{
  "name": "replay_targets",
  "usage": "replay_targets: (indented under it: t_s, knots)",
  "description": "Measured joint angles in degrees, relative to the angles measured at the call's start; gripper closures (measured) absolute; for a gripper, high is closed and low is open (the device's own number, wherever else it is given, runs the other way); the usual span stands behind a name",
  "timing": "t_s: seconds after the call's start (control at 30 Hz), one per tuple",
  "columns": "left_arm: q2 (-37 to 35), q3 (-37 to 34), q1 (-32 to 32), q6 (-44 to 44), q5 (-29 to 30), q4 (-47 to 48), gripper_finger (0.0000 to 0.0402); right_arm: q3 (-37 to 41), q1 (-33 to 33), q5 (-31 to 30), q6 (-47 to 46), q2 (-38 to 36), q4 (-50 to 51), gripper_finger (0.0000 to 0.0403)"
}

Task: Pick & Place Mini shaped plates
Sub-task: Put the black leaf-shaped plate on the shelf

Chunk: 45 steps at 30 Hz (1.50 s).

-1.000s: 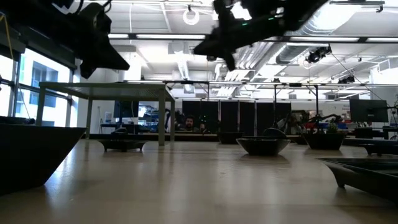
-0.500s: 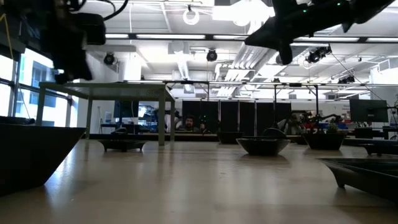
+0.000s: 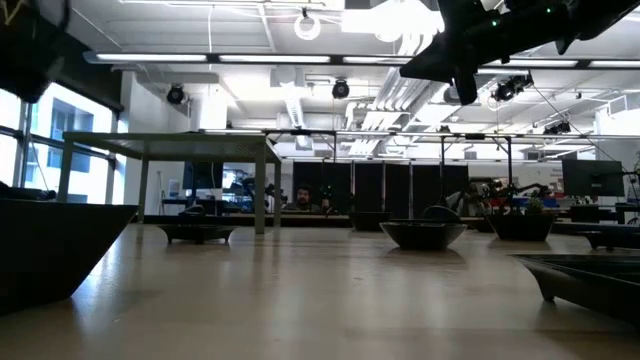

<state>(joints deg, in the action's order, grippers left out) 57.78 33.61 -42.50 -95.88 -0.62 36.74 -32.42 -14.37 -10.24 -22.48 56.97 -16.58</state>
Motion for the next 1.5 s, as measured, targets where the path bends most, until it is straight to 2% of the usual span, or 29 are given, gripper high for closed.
replay_targets:
  t_s: [0.27,0.53,0.7,0.97,1.3,1.5]
  knots:
    - [7.4,0.0,-6.7,-7.2,-1.4,-3.9,0.0285,0.0,-1.0,1.8,0.0,0.0,-0.1,0.0399]
    - [15.0,0.0,-9.8,-9.7,-5.4,-7.5,0.0274,0.0,-1.0,1.8,0.0,0.0,-0.4,0.04]
    - [16.5,0.0,-10.1,-9.6,-5.2,-11.4,0.0295,0.0,-1.0,1.6,0.0,0.0,-0.6,0.04]
    - [16.0,-0.1,-10.1,-9.4,-3.1,-13.2,0.0395,0.0,-1.0,0.9,0.2,0.0,-0.7,0.0399]
    - [10.1,-0.1,-10.0,-9.6,0.8,-11.6,0.0399,0.0,-1.0,0.7,0.7,0.0,-0.7,0.0399]
    - [5.6,-0.1,-10.0,-12.6,3.3,-8.3,0.0394,0.0,-1.0,-0.1,1.1,0.0,-0.6,0.04]
